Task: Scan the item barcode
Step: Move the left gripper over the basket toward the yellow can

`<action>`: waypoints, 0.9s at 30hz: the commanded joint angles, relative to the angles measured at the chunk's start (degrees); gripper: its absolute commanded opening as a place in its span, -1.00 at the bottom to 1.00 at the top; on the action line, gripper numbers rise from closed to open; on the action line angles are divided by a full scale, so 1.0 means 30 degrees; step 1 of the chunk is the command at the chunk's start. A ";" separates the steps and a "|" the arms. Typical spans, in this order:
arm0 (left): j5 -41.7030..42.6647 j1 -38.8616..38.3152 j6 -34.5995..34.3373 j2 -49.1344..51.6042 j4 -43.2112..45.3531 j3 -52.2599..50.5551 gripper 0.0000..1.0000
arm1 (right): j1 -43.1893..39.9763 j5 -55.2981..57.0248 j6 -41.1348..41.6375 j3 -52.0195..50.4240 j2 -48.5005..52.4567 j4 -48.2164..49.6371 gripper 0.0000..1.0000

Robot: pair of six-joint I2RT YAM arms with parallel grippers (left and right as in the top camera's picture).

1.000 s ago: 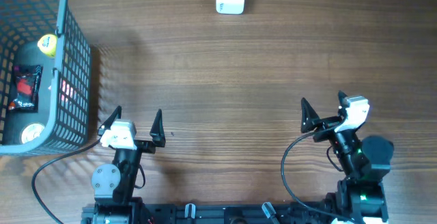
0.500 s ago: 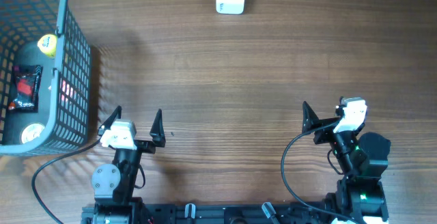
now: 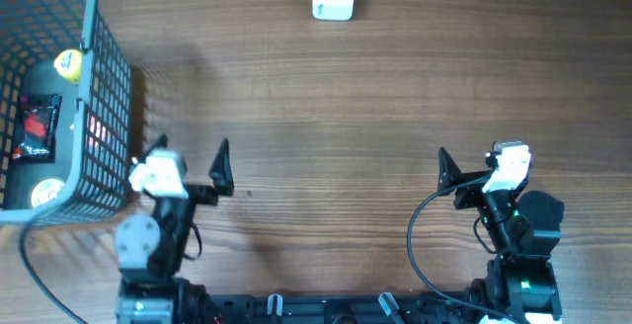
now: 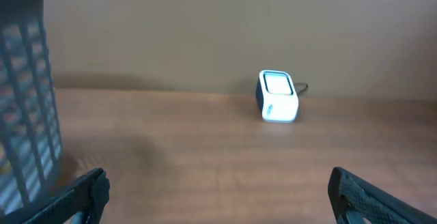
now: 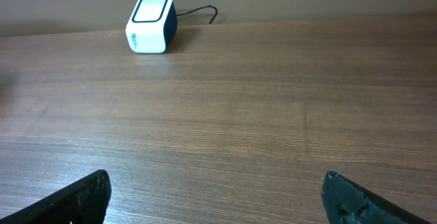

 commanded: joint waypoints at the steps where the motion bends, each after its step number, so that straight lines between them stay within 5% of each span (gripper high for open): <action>1: -0.0233 0.0073 0.0197 0.3497 -0.0248 0.2922 1.00 | -0.0058 0.0204 -0.0240 0.0386 0.0007 -0.0073 1.00; 14: 0.1319 0.0073 -0.0466 0.5457 -0.0765 0.5151 1.00 | -0.0058 0.0197 -0.0240 0.0393 0.0007 -0.0160 1.00; 22: 0.1486 0.0087 -0.0437 0.8655 -0.7686 1.3376 1.00 | -0.0058 0.0197 -0.0233 0.0386 0.0007 -0.0175 1.00; 27: 0.4000 0.0087 -0.0437 0.8466 -0.8859 1.4192 1.00 | -0.0058 0.0197 -0.0233 0.0386 0.0007 -0.0168 1.00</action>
